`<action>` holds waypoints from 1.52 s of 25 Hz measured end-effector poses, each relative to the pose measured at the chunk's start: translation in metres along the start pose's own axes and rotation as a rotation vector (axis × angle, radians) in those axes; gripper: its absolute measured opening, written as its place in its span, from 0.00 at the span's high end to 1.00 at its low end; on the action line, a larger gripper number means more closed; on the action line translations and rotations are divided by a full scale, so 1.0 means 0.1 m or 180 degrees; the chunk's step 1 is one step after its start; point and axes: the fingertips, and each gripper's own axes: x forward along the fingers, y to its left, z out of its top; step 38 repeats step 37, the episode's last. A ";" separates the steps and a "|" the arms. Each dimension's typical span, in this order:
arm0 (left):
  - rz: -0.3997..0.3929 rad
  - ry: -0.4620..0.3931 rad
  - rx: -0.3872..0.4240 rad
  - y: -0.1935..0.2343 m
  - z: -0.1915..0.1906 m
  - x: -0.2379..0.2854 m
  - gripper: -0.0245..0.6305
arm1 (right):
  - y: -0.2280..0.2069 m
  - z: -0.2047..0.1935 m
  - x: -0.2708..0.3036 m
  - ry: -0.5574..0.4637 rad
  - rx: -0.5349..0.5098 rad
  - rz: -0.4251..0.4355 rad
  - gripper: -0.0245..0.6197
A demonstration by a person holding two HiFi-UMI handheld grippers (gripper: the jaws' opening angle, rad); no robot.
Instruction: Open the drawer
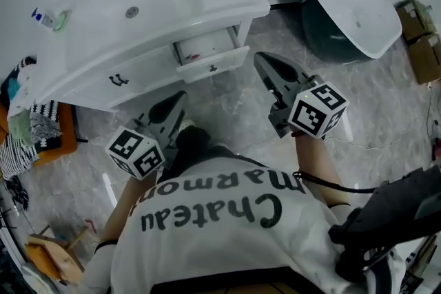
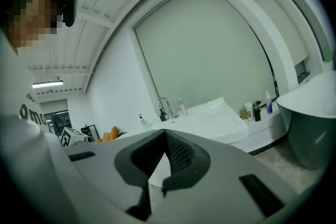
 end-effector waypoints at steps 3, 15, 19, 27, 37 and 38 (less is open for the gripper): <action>0.0059 -0.0096 0.0107 -0.01 0.10 -0.08 0.95 | 0.02 0.00 -0.09 -0.0003 -0.0089 -0.0071 0.95; 0.0389 -0.0475 0.0225 0.01 0.30 -0.36 0.95 | 0.12 0.04 -0.10 0.0066 -0.0356 -0.0092 0.95; 0.0468 -0.0451 0.0178 0.03 0.25 -0.42 0.95 | 0.19 0.01 -0.01 0.0085 -0.0377 -0.0027 0.95; 0.0523 -0.0477 0.0157 0.06 0.23 -0.52 0.95 | 0.21 -0.01 -0.02 0.0087 -0.0285 -0.0039 0.95; 0.0548 -0.0477 0.0218 0.11 0.22 -0.56 0.95 | 0.20 -0.05 -0.08 0.0121 -0.0335 -0.0127 0.95; 0.0548 -0.0477 0.0218 0.11 0.22 -0.56 0.95 | 0.20 -0.05 -0.08 0.0121 -0.0335 -0.0127 0.95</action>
